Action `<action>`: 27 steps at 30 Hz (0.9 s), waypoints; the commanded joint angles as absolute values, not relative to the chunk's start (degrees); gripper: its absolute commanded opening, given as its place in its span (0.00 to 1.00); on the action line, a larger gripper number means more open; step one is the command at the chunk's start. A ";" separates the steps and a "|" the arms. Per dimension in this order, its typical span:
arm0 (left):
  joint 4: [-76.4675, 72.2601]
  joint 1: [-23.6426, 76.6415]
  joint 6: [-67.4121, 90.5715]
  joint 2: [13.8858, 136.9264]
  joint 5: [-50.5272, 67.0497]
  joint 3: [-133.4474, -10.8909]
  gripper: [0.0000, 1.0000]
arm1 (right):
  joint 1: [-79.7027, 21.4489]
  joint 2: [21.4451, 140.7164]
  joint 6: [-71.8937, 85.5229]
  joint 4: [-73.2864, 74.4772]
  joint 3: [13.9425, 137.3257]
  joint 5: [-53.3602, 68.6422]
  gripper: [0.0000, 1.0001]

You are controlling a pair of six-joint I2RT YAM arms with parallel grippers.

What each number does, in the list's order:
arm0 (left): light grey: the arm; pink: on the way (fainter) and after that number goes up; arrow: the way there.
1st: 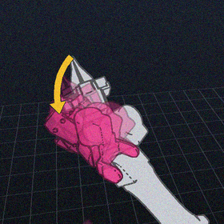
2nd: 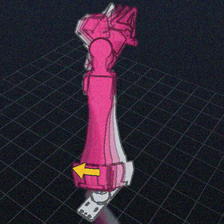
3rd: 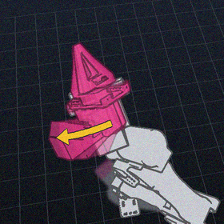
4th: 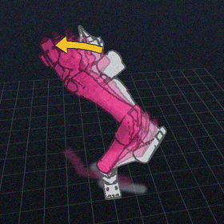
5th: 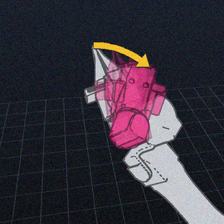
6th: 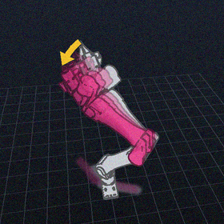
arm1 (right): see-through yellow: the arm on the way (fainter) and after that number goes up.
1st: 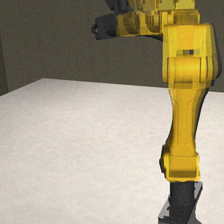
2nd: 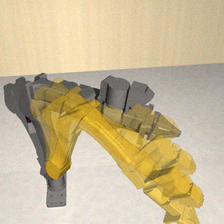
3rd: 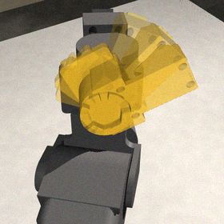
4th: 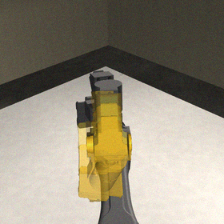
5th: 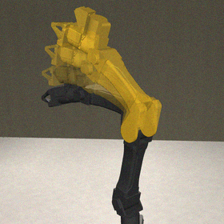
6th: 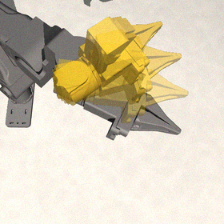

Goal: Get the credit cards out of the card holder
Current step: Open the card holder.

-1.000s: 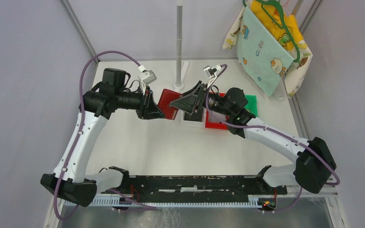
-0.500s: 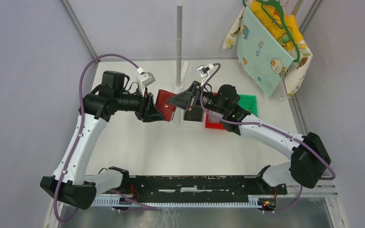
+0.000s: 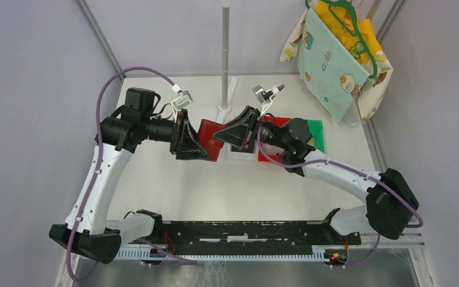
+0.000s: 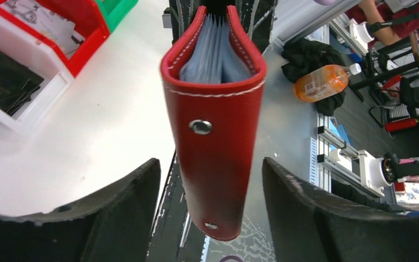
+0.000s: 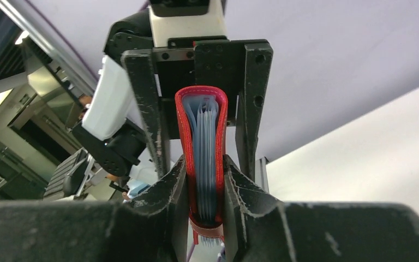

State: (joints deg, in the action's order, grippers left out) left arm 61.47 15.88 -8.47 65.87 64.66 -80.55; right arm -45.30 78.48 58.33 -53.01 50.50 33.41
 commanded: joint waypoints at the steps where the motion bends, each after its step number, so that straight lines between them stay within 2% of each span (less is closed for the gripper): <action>1: 63.08 16.16 -10.64 65.48 70.53 -83.37 0.68 | -45.20 76.28 60.01 -64.25 51.33 37.00 0.18; 6: 64.48 16.14 -11.81 65.73 70.40 -83.43 0.54 | -45.26 75.12 57.66 -61.62 52.34 37.35 0.18; 9: 64.51 16.15 -11.82 66.36 70.55 -83.95 0.41 | -45.25 75.04 57.48 -61.35 52.47 37.69 0.19; 11: 64.43 16.16 -11.65 66.81 70.45 -84.41 0.27 | -45.30 75.23 57.42 -61.12 52.59 37.67 0.28; 15: 62.31 16.11 -9.71 67.02 67.28 -84.45 0.05 | -45.23 75.27 55.05 -55.28 53.96 36.17 0.60; 17: 59.76 16.15 -7.35 66.55 62.96 -84.12 0.02 | -45.29 74.68 50.72 -45.11 55.80 32.27 0.78; 19: 56.90 16.13 -5.56 65.65 57.29 -83.37 0.02 | -45.26 73.03 45.10 -31.36 58.33 23.18 0.88; 21: 53.19 16.12 -2.84 64.57 49.92 -82.19 0.02 | -45.58 70.59 40.85 -18.15 60.24 11.24 0.91; 24: 50.43 16.14 -1.37 64.08 40.84 -81.43 0.02 | -48.01 68.14 37.38 -6.29 62.79 -5.88 0.93; 27: 49.14 16.24 -0.20 64.56 37.16 -80.97 0.02 | -51.56 68.43 35.02 -0.72 65.46 -13.94 0.94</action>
State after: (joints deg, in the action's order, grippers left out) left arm 56.03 16.14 -4.32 65.49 46.24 -81.12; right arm -47.59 70.15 41.76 -15.07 60.18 5.48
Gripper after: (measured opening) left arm 0.235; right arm 0.937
